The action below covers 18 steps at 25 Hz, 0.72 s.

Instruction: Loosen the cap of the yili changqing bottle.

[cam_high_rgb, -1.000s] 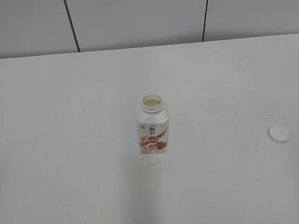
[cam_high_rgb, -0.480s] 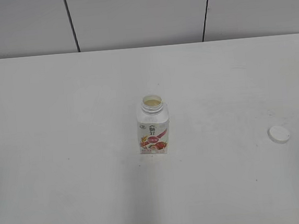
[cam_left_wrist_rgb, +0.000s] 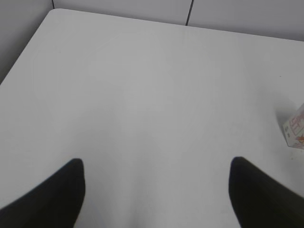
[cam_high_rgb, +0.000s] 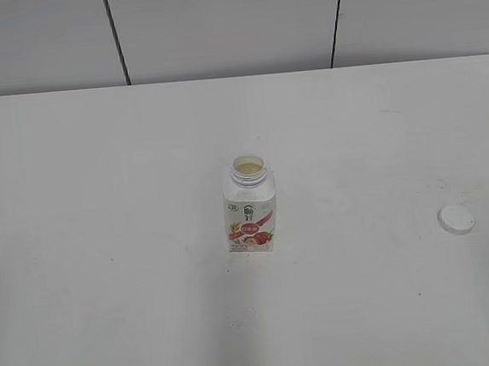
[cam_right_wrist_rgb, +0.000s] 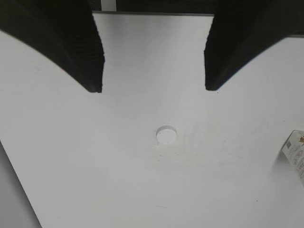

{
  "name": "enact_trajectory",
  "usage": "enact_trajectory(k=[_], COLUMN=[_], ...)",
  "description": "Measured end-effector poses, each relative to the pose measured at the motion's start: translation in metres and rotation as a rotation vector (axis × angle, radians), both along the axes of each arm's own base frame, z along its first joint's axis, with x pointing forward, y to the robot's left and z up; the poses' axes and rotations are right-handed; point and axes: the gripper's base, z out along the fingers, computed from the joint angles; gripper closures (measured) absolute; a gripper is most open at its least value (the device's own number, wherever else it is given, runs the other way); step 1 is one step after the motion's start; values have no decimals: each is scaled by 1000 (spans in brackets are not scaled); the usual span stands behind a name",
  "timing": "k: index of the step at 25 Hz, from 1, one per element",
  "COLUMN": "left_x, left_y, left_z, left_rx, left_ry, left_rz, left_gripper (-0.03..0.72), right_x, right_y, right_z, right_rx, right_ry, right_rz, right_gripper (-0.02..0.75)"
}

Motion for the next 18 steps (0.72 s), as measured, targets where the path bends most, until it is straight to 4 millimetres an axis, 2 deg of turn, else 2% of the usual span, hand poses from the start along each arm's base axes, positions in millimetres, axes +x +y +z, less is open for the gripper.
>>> enact_trajectory(k=[18], left_x=[0], left_y=[-5], left_z=[0], left_rx=[47], left_ry=[6], left_rz=[-84], left_gripper=[123], right_x=[0], right_y=[0], right_z=[0], right_rx=[0], right_ry=[0], right_rz=[0], right_gripper=[213])
